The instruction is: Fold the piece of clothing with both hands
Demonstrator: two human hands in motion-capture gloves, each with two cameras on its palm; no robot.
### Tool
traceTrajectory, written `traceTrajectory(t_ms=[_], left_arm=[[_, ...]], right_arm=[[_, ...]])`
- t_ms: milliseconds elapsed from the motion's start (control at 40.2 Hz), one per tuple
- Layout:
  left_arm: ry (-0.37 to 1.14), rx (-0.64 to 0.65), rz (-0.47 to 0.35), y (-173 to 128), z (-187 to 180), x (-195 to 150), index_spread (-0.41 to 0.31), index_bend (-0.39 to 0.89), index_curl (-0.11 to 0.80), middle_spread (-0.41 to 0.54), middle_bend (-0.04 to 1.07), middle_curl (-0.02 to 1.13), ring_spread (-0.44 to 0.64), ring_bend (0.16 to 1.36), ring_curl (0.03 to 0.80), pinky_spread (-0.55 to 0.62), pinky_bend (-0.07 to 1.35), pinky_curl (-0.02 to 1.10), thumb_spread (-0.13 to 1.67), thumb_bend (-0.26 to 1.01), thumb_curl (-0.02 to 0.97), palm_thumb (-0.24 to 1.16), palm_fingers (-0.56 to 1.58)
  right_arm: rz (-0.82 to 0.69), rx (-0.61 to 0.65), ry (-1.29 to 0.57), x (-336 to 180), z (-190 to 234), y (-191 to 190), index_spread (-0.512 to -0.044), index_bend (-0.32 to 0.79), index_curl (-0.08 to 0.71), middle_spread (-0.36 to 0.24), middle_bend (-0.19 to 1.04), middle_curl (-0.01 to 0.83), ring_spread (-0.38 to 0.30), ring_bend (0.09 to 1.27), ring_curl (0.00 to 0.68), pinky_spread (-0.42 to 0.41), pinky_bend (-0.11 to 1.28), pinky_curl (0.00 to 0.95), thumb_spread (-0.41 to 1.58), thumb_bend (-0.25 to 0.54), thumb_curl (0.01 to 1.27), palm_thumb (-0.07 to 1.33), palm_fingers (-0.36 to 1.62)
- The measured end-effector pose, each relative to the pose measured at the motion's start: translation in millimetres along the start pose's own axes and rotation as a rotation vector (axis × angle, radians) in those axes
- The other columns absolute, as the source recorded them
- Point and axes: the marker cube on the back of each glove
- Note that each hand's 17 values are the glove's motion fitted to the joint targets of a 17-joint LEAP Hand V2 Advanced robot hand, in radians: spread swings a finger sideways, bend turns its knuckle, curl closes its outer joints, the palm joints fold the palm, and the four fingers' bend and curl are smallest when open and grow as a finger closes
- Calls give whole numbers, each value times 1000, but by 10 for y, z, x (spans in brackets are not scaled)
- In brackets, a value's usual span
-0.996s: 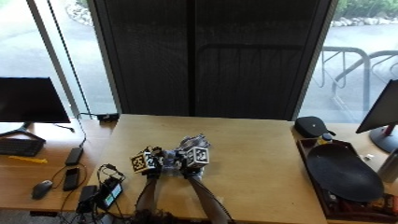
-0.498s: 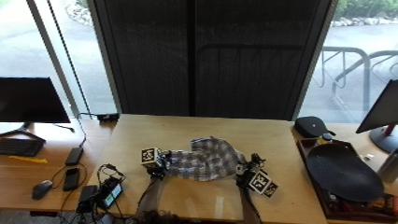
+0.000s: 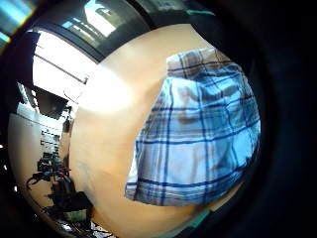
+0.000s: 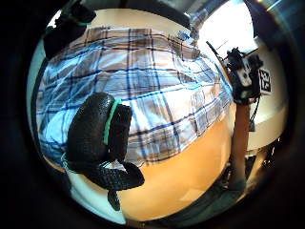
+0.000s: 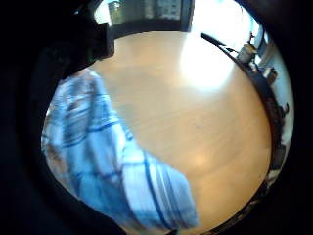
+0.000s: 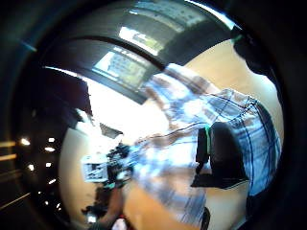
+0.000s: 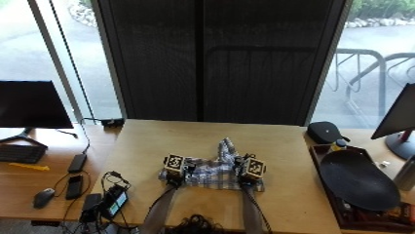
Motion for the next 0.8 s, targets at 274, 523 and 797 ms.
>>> traceTrajectory(t_ms=[274,523,797], left_arm=[[247,-114,-140,-367,426,1,-169,128,403,-133,306,426,63,372,354,367,170,95,1277,-13,295,284,644],[154,-145,-206,-430,615,-154,-142,120,368,-131,373,451,110,364,353,402,168,110,1343,6,285,310,557],[381,40,-298,-343,434,-152,-226,404,455,-187,491,486,-21,363,351,400,40,34,1299,57,332,497,841]], right_arm=[[5,-20,246,34,313,-59,-257,15,188,-139,315,447,-139,525,411,101,440,358,1112,-55,456,616,702],[164,-155,266,233,473,-122,-264,79,180,-98,324,447,-128,582,433,144,364,351,1281,48,442,723,643],[67,137,285,46,228,-212,-281,153,185,-198,549,526,-207,633,456,50,300,335,1219,112,502,944,888]])
